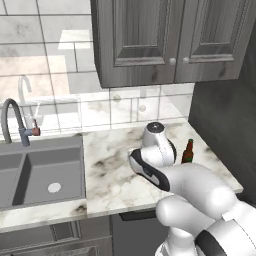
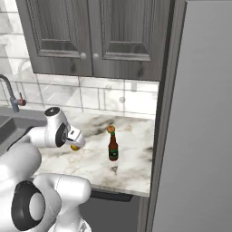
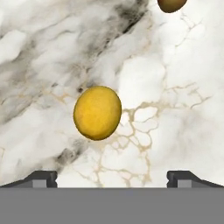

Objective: Place the beer on the top shelf of the fridge to keep it out of children's reach, and place the lemon and apple on lower shelves for easy access.

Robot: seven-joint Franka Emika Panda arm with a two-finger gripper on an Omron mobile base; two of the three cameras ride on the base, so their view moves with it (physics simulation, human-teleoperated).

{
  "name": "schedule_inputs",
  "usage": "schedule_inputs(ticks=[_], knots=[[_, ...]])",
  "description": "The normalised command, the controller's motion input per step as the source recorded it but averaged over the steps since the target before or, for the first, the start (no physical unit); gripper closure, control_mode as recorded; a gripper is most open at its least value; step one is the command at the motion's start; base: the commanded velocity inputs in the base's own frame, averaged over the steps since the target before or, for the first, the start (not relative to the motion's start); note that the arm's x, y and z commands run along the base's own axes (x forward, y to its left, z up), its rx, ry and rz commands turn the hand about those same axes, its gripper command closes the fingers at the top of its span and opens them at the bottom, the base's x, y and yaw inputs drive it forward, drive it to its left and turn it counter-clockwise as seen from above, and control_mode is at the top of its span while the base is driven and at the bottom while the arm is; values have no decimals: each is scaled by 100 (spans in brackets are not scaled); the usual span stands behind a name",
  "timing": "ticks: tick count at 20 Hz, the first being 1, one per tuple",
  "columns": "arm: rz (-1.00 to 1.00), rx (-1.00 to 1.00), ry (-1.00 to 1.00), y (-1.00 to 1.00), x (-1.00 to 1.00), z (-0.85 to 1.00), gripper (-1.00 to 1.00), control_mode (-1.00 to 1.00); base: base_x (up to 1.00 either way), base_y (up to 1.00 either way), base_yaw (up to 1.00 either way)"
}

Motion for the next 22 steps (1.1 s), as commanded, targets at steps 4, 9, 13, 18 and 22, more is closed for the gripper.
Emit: schedule_inputs(ticks=[4, 9, 13, 18, 22], knots=[[0, 0, 1, 0, 22, -24, -100, -100, 0, 0, 0], [0, 0, 1, 0, 21, -21, -100, -100, 0, 0, 0], [0, 0, 1, 0, 21, -18, -100, -100, 0, 0, 0], [0, 0, 0, 3, 21, -17, -100, -100, 0, 0, 0], [0, 0, 0, 8, 21, -13, -100, -100, 0, 0, 0]])
